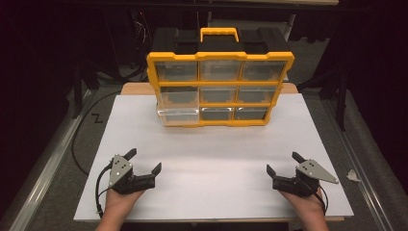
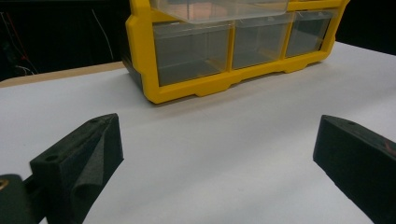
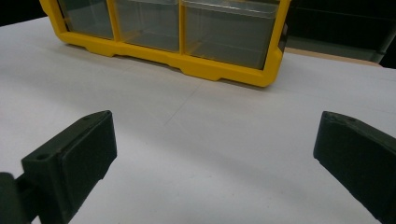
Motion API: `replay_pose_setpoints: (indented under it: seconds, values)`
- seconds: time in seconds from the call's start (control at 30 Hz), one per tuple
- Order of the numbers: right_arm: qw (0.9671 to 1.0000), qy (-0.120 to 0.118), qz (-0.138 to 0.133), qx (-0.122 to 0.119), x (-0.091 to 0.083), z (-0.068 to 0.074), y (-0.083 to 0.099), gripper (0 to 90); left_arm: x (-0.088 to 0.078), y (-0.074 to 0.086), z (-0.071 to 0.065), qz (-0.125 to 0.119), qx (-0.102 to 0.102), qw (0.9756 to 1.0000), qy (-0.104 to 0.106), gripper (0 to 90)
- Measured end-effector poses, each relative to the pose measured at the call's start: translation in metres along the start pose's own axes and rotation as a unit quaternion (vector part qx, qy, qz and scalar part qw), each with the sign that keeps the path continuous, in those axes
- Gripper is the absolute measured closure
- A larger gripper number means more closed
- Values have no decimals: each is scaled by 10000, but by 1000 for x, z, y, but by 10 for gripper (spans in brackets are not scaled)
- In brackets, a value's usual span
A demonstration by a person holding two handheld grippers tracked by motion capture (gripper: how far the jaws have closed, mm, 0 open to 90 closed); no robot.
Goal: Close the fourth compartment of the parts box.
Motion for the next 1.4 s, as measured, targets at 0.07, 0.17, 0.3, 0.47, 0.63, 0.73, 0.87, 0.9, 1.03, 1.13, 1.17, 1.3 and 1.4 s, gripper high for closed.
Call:
replay_pose_setpoints:
  seconds: [0.07, 0.17, 0.3, 0.47, 0.63, 0.73, 0.87, 0.9, 1.03, 1.13, 1.17, 1.3, 1.4]
  values:
    - [10000, 3, 2, 26, 0, -1, 0, 8, 0, 0, 0, 3, -14, 10000, 9, 37]
    - [10000, 0, -12, 43, -1, -1, -1, 8, -1, 0, 0, 1, -51, 10000, -10, 41]
    - [10000, -3, -19, 48, -1, -1, -1, 7, -2, 0, 2, 4, -71, 10000, -27, 83]
    - [10000, -3, -24, 53, -1, -1, -1, 8, -3, 0, 3, -22, -98, 9999, -51, 159]
    - [10000, -3, -20, 48, 0, -1, -1, 7, -4, 0, 3, -13, -94, 10000, -7, 220]
    - [10000, -4, -23, 51, -1, -1, -1, 8, -4, 0, 2, -23, -77, 10000, -4, 250]
    - [10000, -4, -26, 43, -1, -1, -1, 8, -5, -1, 1, -75, -82, 9999, 23, 324]
    - [10000, -4, -28, 45, -1, -1, -1, 8, -6, -1, 1, -79, -80, 9999, 19, 336]
    - [10000, 4, -27, 38, -1, 0, -2, 8, -6, -1, 1, -87, -89, 9999, 36, 394]
    - [10000, -17, -40, 35, 0, 1, -2, 8, -6, -1, 0, -89, -68, 9999, 38, 447]
    - [10000, -17, -40, 35, 0, 1, -2, 8, -6, -1, 0, -89, -68, 9999, 38, 462]
    - [10000, -25, -34, 35, 0, 1, -2, 8, -7, -1, 0, -73, -33, 10000, 42, 540]
    - [10000, -44, -21, 68, 1, 1, -2, 8, -7, -1, 0, -84, -34, 10000, 30, 597]
Point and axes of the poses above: each handheld gripper's, and its own axes: x roughly forward along the jaws, y roughly out of its underside, z roughly to its left, the point moved 9 cm from there along x, roughly forward along the jaws, and after that the axes turned 12 degrees about y, right-handed, at the moved point
